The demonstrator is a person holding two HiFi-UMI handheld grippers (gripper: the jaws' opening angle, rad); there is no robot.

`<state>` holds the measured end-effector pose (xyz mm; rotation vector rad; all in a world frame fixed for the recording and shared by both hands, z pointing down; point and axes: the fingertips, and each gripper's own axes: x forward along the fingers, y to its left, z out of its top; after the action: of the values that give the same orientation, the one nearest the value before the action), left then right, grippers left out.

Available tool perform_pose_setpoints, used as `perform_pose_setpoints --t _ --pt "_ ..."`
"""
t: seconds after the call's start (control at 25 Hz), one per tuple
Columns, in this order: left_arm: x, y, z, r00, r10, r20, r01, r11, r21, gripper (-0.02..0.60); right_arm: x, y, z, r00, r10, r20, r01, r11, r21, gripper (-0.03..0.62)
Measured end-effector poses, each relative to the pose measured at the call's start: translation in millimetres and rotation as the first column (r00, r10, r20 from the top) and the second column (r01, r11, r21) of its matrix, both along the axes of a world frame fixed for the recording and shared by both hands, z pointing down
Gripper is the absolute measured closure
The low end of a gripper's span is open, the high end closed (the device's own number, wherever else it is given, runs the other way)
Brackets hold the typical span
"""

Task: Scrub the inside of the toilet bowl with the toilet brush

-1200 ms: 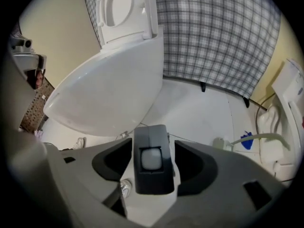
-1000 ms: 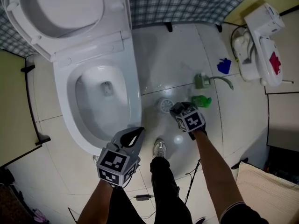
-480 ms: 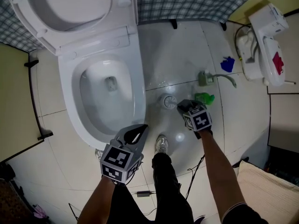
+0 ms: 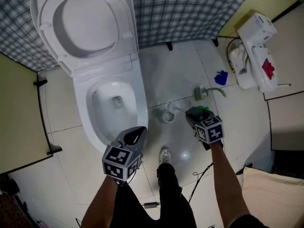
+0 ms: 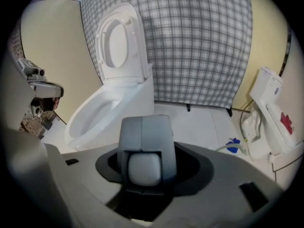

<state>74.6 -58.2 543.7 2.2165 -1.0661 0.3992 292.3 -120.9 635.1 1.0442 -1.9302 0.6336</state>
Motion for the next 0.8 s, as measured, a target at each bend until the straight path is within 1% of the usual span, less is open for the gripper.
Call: perform_pose_setpoints --t 0.12,0.24,0.4,0.52,0.64,0.8 --pt "-11 -9 -26 1.0 -0.01 0.01 0.01 0.999 0.05 0.574 -9 -12 -52 0.998 0.02 0.063 -0.025 0.996 0.084 0.353" --pt "-29 -11 -47 0.999 -0.041 0.017 0.039 0.996 0.078 0.574 -24 -21 -105 0.99 0.017 0.139 -0.043 0.983 0.179 0.353" --pt "-56 -14 -70 0.995 -0.1 0.021 0.097 0.989 0.109 0.574 -52 -25 -177 0.976 -0.025 0.216 -0.044 0.95 0.308 0.353" --pt "-73 -15 -84 0.991 -0.134 0.021 0.13 0.982 0.135 0.574 -80 -23 -221 0.959 -0.089 0.269 -0.022 0.923 0.384 0.353" --pt "-91 -11 -93 0.983 -0.175 0.047 0.167 0.976 0.138 0.574 -113 -19 -247 0.934 -0.161 0.32 0.013 0.908 0.419 0.353" --pt "-110 -8 -94 0.974 -0.223 0.037 0.216 0.966 0.14 0.574 -159 -15 -249 0.906 -0.236 0.352 0.076 0.907 0.413 0.353"
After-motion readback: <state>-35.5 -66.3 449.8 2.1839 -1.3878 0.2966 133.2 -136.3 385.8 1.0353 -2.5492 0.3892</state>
